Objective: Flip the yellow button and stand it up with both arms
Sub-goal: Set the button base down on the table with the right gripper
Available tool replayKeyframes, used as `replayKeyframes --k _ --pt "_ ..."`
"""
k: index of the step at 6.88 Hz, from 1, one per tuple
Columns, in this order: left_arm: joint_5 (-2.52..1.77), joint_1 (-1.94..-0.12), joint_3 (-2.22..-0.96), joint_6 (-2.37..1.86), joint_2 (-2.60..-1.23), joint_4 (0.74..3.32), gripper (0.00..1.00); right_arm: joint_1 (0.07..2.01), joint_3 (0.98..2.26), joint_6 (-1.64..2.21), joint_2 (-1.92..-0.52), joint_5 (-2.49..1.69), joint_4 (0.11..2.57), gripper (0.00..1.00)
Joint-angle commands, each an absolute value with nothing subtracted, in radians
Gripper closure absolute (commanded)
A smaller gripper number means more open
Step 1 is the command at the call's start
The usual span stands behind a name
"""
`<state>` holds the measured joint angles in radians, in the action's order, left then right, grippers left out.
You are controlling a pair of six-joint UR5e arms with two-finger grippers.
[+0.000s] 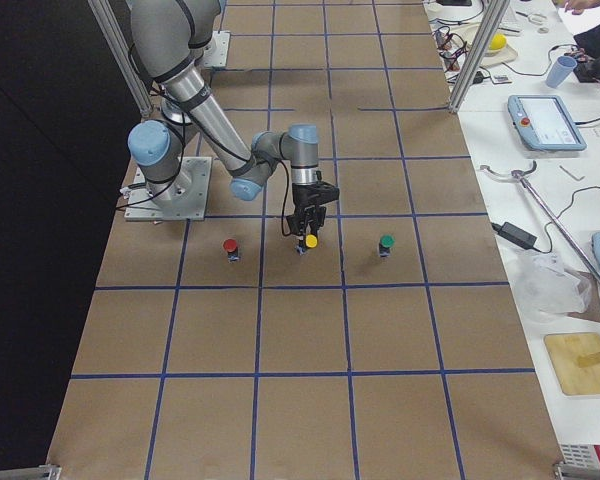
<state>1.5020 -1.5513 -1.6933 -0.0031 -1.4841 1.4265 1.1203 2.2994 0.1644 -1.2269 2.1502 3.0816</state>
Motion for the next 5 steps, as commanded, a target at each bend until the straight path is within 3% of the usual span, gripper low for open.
replayKeyframes --k 1,5 --pt "1.503 -1.552 -1.694 -0.003 -1.483 1.428 0.0 1.121 2.31 0.137 -1.264 2.131 3.074 0.0" --pt "1.502 -1.548 -1.694 -0.002 -1.486 1.425 0.0 1.117 2.33 0.032 -1.429 2.056 2.894 0.0"
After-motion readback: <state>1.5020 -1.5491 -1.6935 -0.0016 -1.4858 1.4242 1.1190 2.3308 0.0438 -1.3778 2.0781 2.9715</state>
